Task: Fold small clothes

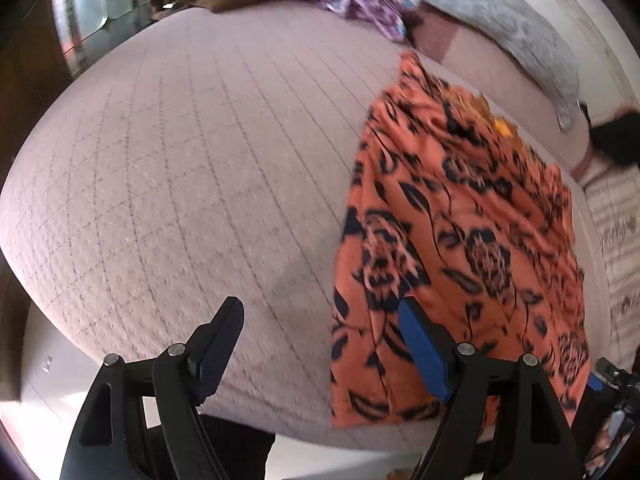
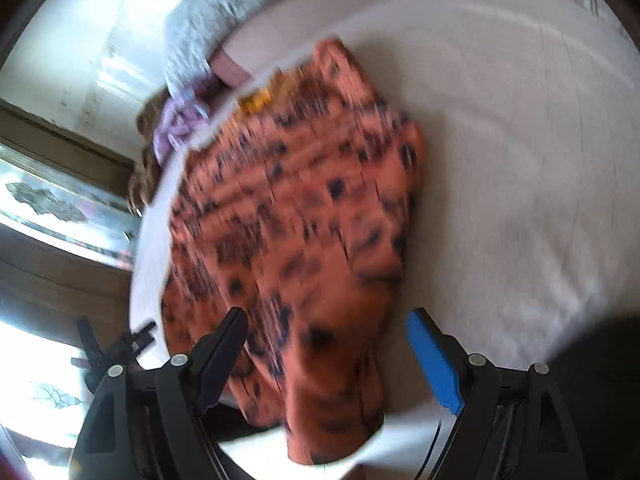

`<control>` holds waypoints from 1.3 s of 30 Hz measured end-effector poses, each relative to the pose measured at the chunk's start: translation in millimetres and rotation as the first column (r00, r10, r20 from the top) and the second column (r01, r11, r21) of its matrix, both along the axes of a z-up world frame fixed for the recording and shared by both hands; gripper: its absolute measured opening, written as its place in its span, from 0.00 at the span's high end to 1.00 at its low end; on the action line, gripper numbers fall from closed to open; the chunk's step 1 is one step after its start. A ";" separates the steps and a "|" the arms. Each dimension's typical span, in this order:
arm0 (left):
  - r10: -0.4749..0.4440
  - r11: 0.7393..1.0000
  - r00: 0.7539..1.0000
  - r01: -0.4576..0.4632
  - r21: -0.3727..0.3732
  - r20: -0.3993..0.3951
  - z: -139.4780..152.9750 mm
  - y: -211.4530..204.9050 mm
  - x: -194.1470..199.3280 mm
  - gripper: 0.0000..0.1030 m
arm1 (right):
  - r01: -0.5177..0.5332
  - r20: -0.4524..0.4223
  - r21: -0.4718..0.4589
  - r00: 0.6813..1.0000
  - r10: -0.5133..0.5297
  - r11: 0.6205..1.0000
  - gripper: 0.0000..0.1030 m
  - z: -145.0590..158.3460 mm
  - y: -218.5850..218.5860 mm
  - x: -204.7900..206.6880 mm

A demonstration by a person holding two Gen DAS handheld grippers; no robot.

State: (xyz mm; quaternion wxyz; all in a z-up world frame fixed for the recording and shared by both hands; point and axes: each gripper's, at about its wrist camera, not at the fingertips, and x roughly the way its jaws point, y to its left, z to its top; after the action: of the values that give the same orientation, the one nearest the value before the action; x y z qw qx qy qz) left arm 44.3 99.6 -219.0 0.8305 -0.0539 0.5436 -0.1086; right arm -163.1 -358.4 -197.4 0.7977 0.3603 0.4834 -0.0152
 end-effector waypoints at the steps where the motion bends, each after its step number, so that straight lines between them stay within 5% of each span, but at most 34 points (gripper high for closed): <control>1: -0.014 1.000 1.000 0.014 0.015 -0.001 -1.1 -3.0 -1.7 0.24 | -0.010 -0.021 0.003 1.000 0.010 1.000 0.18 -7.1 6.0 -1.9; 3: -0.033 0.999 0.999 0.033 0.028 0.006 -3.5 -6.5 -5.1 0.49 | -0.001 -0.054 0.032 0.999 0.002 0.999 0.18 -26.2 15.2 -1.6; 5: -0.047 0.998 0.998 0.048 0.027 -0.044 -12.3 -9.9 -3.9 0.90 | -0.003 -0.100 0.039 0.995 0.007 0.999 0.18 -42.4 25.5 3.4; 7: -0.057 0.998 0.997 0.057 0.001 -0.049 -14.1 -11.6 -3.4 0.92 | -0.018 -0.087 -0.046 0.996 0.014 0.999 0.20 -42.2 38.7 4.0; 8: -0.058 0.998 0.997 0.058 0.005 -0.044 -13.4 -12.1 -3.9 0.92 | -0.036 -0.078 -0.064 0.997 0.031 0.997 0.36 -40.8 42.4 4.9; 9: -0.063 0.998 0.997 0.063 0.012 -0.040 -12.0 -13.4 -4.1 0.92 | -0.077 -0.063 -0.072 0.995 0.072 0.994 0.69 -36.9 48.4 5.7; 12: -0.065 0.998 0.996 0.066 0.010 -0.062 -10.0 -14.9 -6.1 0.82 | -0.127 -0.056 -0.050 0.991 0.125 0.991 0.82 -30.1 51.5 4.6; 14: -0.064 0.998 0.995 0.064 -0.003 -0.075 -9.6 -15.8 -8.3 0.45 | -0.121 -0.030 -0.025 0.992 0.120 0.992 0.84 -23.4 45.4 0.9; 16: -0.062 0.998 0.997 0.061 -0.011 -0.040 -7.9 -16.3 -12.4 0.38 | -0.107 0.015 0.030 0.994 0.107 0.994 0.84 -15.3 37.2 -5.4; 18: -0.082 0.997 0.995 0.082 -0.013 -0.060 -13.5 -20.5 -13.9 0.39 | -0.121 0.055 0.041 0.991 0.119 0.992 0.84 -7.3 35.3 -6.4; 19: -0.084 0.996 0.995 0.084 -0.003 -0.051 -13.7 -23.7 -15.9 0.48 | -0.127 0.057 0.032 0.991 0.125 0.991 0.84 -7.1 35.9 -4.9; 20: -0.088 0.996 0.996 0.088 0.022 -0.033 -13.4 -29.4 -18.2 0.71 | -0.129 0.047 0.028 0.991 0.127 0.991 0.84 -9.4 35.8 -4.6; 22: -0.134 0.989 0.991 0.134 0.054 -0.016 -14.2 -43.7 -22.1 0.90 | -0.127 0.009 0.041 0.992 0.127 0.991 0.85 -19.3 36.7 -1.9; 27: -0.111 0.993 0.994 0.112 -0.047 0.013 6.1 -38.5 -14.3 0.94 | -0.130 0.058 0.073 0.990 0.126 0.989 0.85 -12.8 29.7 -2.0; 33: -0.114 0.957 0.986 0.142 -0.253 0.120 84.5 -32.7 33.4 0.95 | -0.115 0.228 0.084 0.969 0.093 0.990 0.87 46.1 2.4 18.5; 39: -0.106 0.970 0.968 0.150 -0.189 0.228 132.6 -72.1 141.0 0.96 | 0.002 0.414 0.095 0.909 -0.041 0.995 0.88 100.8 -59.7 98.6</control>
State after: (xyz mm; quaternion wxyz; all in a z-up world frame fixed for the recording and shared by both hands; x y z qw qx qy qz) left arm 185.3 27.5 -86.3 0.8661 -0.0916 0.4381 -0.2228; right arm -64.5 -418.1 -96.7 0.8644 0.3971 0.2990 0.0754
